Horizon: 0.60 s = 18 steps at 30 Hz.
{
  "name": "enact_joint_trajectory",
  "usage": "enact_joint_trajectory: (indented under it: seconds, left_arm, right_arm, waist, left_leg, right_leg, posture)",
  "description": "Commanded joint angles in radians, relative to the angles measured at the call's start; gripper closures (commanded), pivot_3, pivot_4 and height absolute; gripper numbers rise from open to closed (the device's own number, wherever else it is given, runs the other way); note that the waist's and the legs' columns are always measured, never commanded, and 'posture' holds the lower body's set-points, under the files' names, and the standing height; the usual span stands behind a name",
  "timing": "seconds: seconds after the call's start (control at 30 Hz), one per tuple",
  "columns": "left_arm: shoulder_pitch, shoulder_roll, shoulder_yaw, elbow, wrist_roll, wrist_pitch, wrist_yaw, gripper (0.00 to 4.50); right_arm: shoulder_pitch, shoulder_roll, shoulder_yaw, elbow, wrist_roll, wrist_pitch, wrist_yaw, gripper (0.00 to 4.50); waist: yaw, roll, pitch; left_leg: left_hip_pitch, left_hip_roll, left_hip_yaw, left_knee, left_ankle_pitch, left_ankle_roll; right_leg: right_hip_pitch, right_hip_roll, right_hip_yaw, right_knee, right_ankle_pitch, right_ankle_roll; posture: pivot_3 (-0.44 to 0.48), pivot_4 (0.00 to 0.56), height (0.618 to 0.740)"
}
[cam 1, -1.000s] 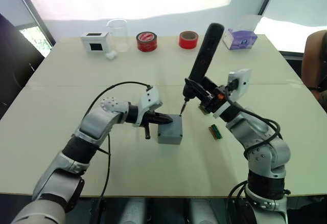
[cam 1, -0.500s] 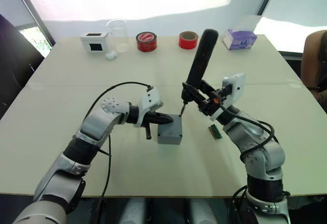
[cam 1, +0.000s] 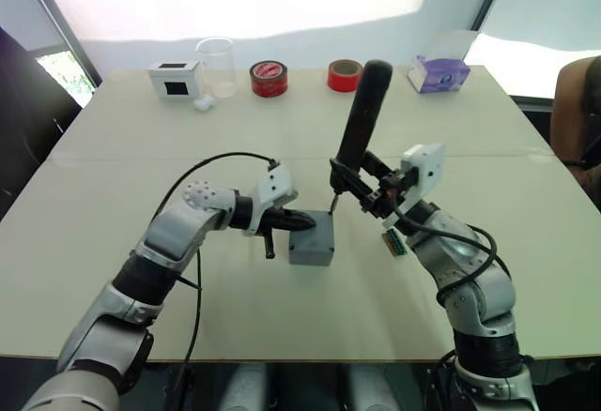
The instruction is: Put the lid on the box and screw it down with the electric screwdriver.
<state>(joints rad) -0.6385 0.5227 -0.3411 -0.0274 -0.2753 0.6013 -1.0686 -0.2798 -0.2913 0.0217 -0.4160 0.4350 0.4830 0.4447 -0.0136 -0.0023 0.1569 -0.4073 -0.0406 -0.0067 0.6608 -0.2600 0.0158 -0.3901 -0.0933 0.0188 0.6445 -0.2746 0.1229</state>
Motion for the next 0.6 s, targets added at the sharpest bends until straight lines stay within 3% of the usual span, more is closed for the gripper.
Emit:
enact_joint_trajectory:
  seconds: [0.03,0.3,0.43,0.6]
  left_arm:
    - [0.029,0.013,-0.018,0.014,0.021,0.018,-0.001,4.50]
    - [0.056,0.013,-0.014,-0.006,0.022,0.028,0.008,4.50]
    - [0.060,0.013,-0.012,-0.012,0.022,0.031,0.012,4.50]
    - [0.060,0.009,-0.012,-0.013,0.021,0.032,0.013,4.50]
  right_arm:
    - [0.043,-0.025,0.079,0.080,-0.061,0.076,-0.010,2.71]
    - [0.029,-0.013,0.094,0.132,-0.097,0.038,-0.019,2.71]
    - [0.036,-0.003,0.092,0.130,-0.094,0.026,-0.020,2.71]
    - [0.039,0.006,0.088,0.123,-0.090,0.013,-0.022,2.71]
  waist:
    - [0.001,-0.004,-0.006]
    - [0.004,-0.013,-0.018]
    - [0.003,-0.013,-0.020]
    - [0.004,-0.013,-0.020]
  left_leg:
    - [0.003,0.000,0.000,0.000,-0.001,0.001]
    - [0.010,0.000,-0.001,-0.005,-0.001,0.000]
    - [0.019,0.001,-0.004,-0.013,-0.001,0.000]
    - [0.019,0.001,-0.005,-0.015,-0.001,0.000]
  right_leg:
    - [0.003,0.000,0.000,0.000,-0.002,-0.001]
    - [0.004,-0.003,-0.001,0.000,-0.003,-0.003]
    - [0.016,-0.005,-0.003,-0.013,-0.004,-0.004]
    - [0.016,-0.007,-0.004,-0.014,-0.004,-0.005]
  posture:
    - [0.000,0.150,0.740]
    - [0.000,0.150,0.740]
    - [0.000,0.150,0.740]
    - [0.000,0.150,0.740]
